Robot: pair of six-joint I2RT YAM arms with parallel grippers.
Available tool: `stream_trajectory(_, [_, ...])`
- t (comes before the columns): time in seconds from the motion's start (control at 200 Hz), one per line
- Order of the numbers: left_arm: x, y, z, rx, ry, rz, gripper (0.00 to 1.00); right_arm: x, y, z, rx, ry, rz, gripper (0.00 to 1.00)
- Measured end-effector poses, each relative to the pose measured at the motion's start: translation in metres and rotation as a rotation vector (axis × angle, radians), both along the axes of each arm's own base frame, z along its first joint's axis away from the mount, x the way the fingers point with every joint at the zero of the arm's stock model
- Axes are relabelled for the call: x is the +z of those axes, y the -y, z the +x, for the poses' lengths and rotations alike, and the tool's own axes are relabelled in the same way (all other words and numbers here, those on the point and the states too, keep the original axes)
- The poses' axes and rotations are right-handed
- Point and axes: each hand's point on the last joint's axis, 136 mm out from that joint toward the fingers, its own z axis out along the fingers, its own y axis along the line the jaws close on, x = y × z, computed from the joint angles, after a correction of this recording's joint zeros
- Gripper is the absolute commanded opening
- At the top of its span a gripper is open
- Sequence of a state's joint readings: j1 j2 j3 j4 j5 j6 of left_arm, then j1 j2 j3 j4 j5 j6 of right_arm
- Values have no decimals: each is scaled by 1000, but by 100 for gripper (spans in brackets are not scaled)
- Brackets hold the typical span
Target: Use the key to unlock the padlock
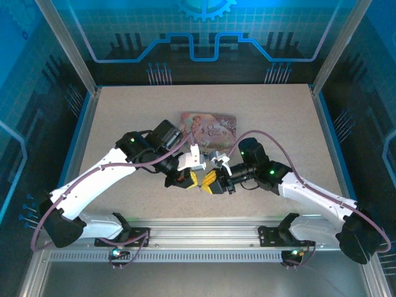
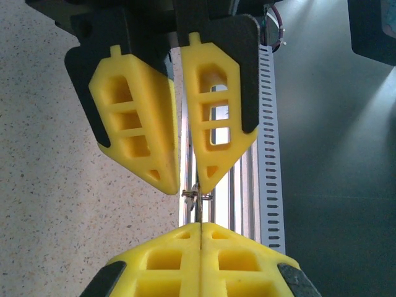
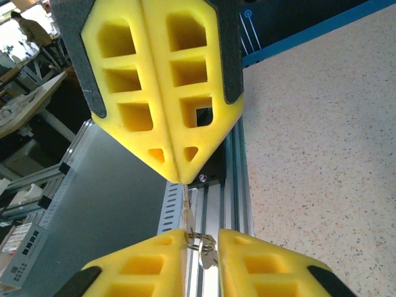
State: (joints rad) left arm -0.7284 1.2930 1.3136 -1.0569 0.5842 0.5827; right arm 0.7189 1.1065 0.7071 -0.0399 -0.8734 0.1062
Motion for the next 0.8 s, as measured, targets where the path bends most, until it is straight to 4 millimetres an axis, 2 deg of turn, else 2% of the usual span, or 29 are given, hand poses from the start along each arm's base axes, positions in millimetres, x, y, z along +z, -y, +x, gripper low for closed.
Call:
stream_trajectory(0.125, [0,-1,2,6,0,1,0,0,-1,-1,10,-1,4,0])
stream_trajectory(0.375, [1,-1,8,45,-14,-4,0,-2,-4,1,8,-5,1,0])
stream_trajectory(0.415, [2,0,12,66,-14,-15,8,-2,-4,3,-5,-4,1,0])
stream_trajectory(0.43, [3,1,14,73,-9,-21,14,-3,-5,5,-13,-1,1,0])
stream_trajectory(0.455, [3,1,16,87,-4,-32,30,-3,-5,7,-28,1,2,0])
stream_trajectory(0.48, [4,1,19,103,4,-48,39,-4,-6,10,-42,4,5,0])
stream_trajectory(0.565, [7,1,27,167,28,-110,60,-9,-7,19,-100,1,5,0])
stream_trajectory(0.67, [15,-4,36,264,71,-192,67,-19,-6,32,-195,-14,6,0])
stream_trajectory(0.8, [26,-17,55,446,98,-317,67,-29,-2,46,-314,-40,21,0])
